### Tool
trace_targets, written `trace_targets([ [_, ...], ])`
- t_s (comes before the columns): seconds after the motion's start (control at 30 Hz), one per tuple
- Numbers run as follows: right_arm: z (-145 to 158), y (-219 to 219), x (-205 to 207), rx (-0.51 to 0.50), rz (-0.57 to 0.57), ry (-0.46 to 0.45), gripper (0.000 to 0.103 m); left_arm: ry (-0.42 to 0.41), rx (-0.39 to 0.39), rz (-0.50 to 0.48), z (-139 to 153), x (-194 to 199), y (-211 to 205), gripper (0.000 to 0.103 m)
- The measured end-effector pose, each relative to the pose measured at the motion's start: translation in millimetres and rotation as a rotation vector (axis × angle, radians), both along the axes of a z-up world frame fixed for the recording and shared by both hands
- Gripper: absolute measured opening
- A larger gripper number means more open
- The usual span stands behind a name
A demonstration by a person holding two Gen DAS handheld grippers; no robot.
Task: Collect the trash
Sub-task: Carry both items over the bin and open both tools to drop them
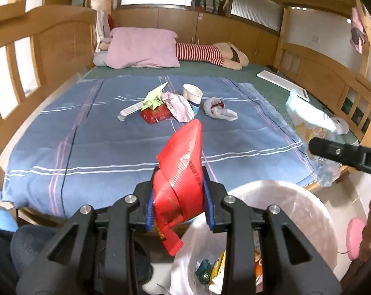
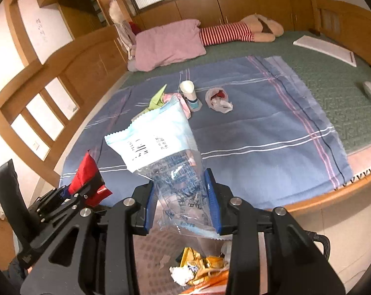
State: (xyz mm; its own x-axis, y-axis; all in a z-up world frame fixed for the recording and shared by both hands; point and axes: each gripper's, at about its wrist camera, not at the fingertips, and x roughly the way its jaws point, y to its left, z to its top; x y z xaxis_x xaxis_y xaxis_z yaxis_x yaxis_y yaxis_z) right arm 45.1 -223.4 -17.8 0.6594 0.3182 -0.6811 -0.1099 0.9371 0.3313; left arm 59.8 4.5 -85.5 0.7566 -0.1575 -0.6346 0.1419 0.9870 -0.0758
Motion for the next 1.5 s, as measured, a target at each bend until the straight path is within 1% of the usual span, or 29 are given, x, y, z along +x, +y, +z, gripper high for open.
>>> trace_targets([
  [0.13,10.4,-6.1,-25.7,0.018,-0.007,-0.025,0.037,-0.001,-0.025,0.008,7.5,-17.8,1.2,0.032],
  [0.23,16.7,-10.9,-36.4,0.010,-0.017,-0.038,0.037,-0.036,-0.028,0.011,16.7,-32.1,1.8,0.032],
  [0.33,18.0,-12.7,-42.6,0.000,-0.017,-0.039,0.037,-0.080,-0.006,0.007,24.4,-41.9,-1.9,0.032],
  [0.43,14.7,-13.0,-43.0,-0.003,-0.021,-0.022,0.037,-0.089,-0.011,0.000,25.8,-42.1,-3.1,0.032],
  [0.63,-5.0,-8.1,-37.9,-0.028,-0.006,0.052,0.037,-0.088,-0.025,0.006,24.3,-42.5,0.9,0.032],
  [0.73,-24.7,-5.9,-38.8,-0.033,0.000,0.116,0.037,-0.086,-0.028,0.008,23.6,-44.5,1.6,0.032],
  [0.93,-48.8,-5.4,-41.3,-0.041,0.004,0.188,0.037,-0.081,-0.026,0.002,22.1,-44.5,-1.2,0.032],
  [1.0,-58.7,-0.6,-43.1,-0.075,0.040,0.229,0.043,-0.078,-0.024,-0.003,21.5,-43.9,-2.8,0.032],
  [1.07,-68.7,1.1,-47.4,-0.105,0.055,0.261,0.059,-0.070,-0.026,-0.009,19.6,-43.0,-3.6,0.032],
  [1.1,-70.8,-0.1,-49.7,-0.098,0.055,0.261,0.062,-0.066,-0.028,-0.010,18.4,-42.4,-3.8,0.032],
  [1.13,-71.0,-4.4,-52.7,-0.071,0.051,0.257,0.066,-0.061,-0.028,-0.012,17.0,-42.0,-4.5,0.032],
  [1.17,-70.3,-8.0,-53.3,-0.053,0.044,0.252,0.069,-0.056,-0.029,-0.015,15.9,-41.4,-4.5,0.032],
  [1.23,-64.1,-18.9,-55.3,-0.012,0.001,0.220,0.070,-0.042,-0.033,-0.031,13.8,-40.0,-6.6,0.032],
  [1.27,-56.3,-26.8,-56.5,0.011,-0.042,0.185,0.070,-0.037,-0.035,-0.042,12.9,-39.7,-8.1,0.032],
  [1.33,-39.5,-44.3,-60.9,0.064,-0.134,0.108,0.071,-0.018,-0.045,-0.098,9.9,-39.2,-13.5,0.032],
  [1.37,-35.7,-49.2,-62.9,0.079,-0.161,0.088,0.075,-0.007,-0.053,-0.136,8.6,-39.8,-17.8,0.032],
  [1.4,-29.9,-57.1,-66.0,0.101,-0.203,0.059,0.077,0.010,-0.061,-0.191,6.5,-40.8,-24.1,0.033],
  [1.47,-22.8,-67.4,-71.1,0.120,-0.259,0.017,0.079,0.040,-0.060,-0.300,1.3,-45.0,-39.2,0.033],
  [1.5,-20.7,-70.9,-71.5,0.121,-0.274,0.007,0.079,0.049,-0.044,-0.353,-1.6,-49.0,-47.8,0.033],
])
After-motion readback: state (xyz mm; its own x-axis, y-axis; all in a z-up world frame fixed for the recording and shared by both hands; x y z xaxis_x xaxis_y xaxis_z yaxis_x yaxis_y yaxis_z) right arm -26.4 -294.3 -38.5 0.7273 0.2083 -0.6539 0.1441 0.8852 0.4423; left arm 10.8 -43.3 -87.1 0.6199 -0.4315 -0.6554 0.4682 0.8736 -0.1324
